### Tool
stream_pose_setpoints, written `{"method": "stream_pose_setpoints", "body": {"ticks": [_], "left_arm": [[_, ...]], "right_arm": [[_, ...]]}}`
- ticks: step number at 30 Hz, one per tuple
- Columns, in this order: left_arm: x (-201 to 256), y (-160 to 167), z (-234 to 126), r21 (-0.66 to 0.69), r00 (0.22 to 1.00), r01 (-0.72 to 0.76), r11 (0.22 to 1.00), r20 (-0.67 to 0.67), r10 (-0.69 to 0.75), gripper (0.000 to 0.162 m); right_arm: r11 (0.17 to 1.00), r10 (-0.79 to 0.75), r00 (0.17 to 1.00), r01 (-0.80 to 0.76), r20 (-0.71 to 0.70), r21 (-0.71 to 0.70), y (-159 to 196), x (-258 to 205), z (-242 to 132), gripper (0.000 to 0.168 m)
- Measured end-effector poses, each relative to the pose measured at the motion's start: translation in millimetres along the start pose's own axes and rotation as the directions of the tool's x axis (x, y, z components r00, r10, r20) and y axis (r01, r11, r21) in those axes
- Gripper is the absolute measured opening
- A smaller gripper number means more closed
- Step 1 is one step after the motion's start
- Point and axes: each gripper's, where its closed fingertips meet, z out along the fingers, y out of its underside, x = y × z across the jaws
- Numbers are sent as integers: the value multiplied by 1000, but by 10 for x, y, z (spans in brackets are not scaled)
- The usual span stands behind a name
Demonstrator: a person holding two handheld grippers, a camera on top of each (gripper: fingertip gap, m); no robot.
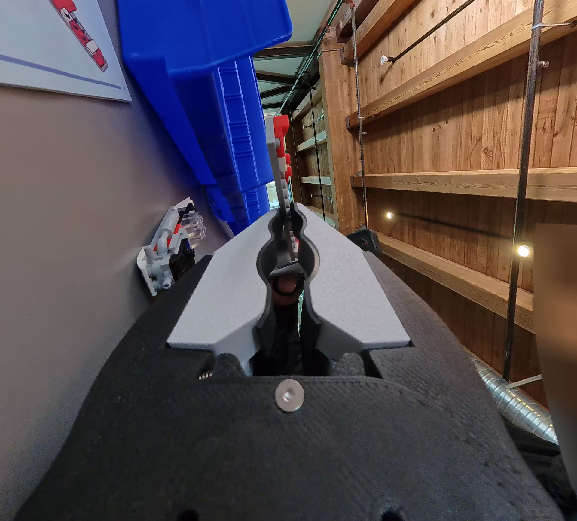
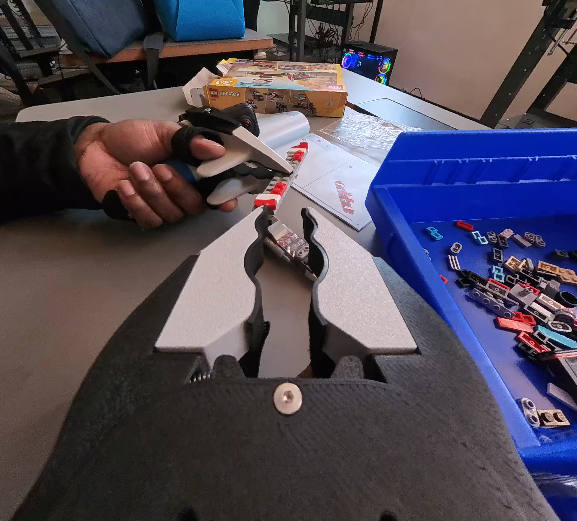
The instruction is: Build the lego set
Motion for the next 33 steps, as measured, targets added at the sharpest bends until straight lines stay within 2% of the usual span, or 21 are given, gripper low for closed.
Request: {"method": "stream_pose_setpoints", "body": {"ticks": [24, 28, 33], "left_arm": [[16, 2, 8, -2, 1000, -13, 1000, -1, 13, 4], [49, 13, 19, -9, 1000, -14, 1000, -20, 14, 4], [164, 67, 57, -32, 996, -22, 999, -88, 19, 4]], "right_arm": [[999, 35, 999, -35, 22, -6, -13, -78, 7, 24], [981, 189, 982, -190, 21, 30, -60, -84, -48, 24], [861, 488, 870, -493, 72, 123, -150, -77, -127, 25]]}}
